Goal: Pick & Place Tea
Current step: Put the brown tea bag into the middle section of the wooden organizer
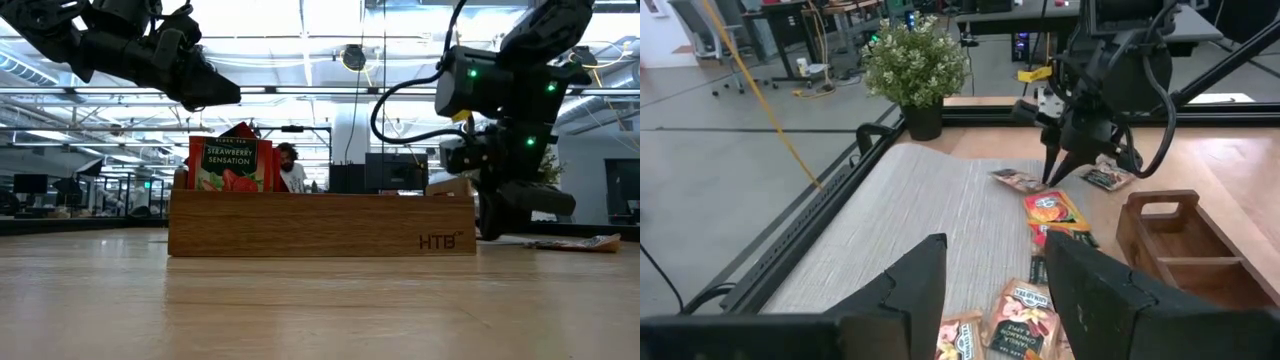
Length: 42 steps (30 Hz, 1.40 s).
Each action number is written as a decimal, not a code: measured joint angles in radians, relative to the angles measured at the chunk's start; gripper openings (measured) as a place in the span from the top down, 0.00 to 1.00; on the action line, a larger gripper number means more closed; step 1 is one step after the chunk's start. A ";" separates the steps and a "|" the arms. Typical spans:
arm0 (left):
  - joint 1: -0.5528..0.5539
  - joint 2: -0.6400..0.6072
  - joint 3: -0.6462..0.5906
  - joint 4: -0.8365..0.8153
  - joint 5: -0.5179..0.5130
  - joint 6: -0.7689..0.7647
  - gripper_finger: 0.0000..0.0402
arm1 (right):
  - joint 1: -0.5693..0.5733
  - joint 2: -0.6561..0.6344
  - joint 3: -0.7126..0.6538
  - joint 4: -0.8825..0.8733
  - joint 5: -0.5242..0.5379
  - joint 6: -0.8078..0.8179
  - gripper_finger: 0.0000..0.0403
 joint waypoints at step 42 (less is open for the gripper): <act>0.000 0.000 0.000 0.016 0.000 0.000 0.56 | -0.150 -0.111 -0.153 0.318 -0.137 -0.089 0.57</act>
